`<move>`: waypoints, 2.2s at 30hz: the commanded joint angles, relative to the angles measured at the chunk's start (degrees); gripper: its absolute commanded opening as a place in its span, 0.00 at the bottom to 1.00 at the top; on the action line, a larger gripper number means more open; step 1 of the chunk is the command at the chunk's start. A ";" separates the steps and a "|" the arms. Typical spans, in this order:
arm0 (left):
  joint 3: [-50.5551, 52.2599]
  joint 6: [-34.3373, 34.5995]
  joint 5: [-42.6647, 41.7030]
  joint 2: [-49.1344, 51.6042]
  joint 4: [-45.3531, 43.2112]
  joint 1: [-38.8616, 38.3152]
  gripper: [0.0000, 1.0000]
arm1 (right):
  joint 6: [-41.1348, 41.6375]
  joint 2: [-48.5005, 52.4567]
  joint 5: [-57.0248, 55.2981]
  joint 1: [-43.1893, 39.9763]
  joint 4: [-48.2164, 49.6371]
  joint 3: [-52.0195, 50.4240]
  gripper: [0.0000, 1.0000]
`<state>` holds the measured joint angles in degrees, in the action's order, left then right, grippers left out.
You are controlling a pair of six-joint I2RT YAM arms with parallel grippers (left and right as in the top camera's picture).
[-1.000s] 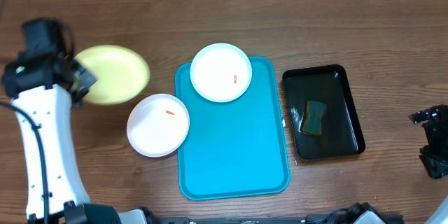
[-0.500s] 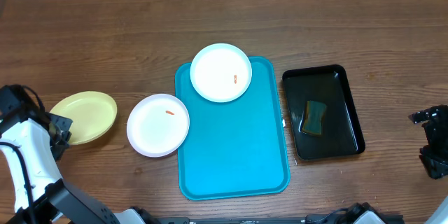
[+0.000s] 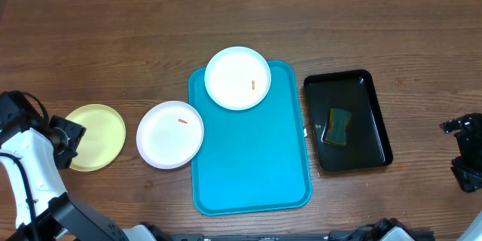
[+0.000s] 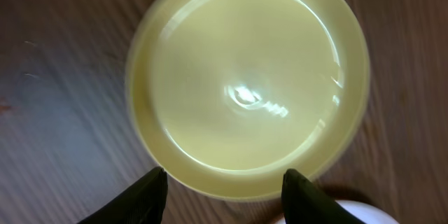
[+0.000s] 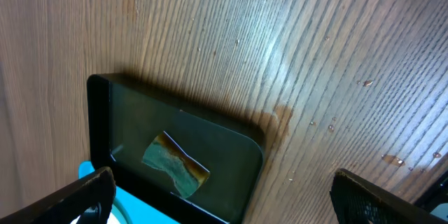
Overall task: Clean dirty plates on tray and stack at the side
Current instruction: 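Release the yellow plate and move the left gripper to the white plate, then grasp the white plate rim and slide it onto the blue tray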
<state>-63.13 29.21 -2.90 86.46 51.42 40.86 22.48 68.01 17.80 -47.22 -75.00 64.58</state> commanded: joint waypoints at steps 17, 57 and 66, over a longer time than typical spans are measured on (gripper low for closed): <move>-0.33 -23.39 -10.03 -0.33 6.71 -36.85 0.49 | -3.93 -0.04 17.16 0.26 4.68 0.66 1.00; -0.02 -4.46 -1.25 13.90 -4.94 -76.37 0.04 | -23.76 -0.11 18.27 19.21 -2.80 0.66 0.91; -0.07 -2.14 -1.11 13.92 -11.02 -87.34 0.25 | -22.93 -0.11 18.25 19.21 -2.69 0.63 0.95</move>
<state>-62.61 25.28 -2.83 100.62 40.69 -44.58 -0.32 68.05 35.97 -28.36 -78.02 64.58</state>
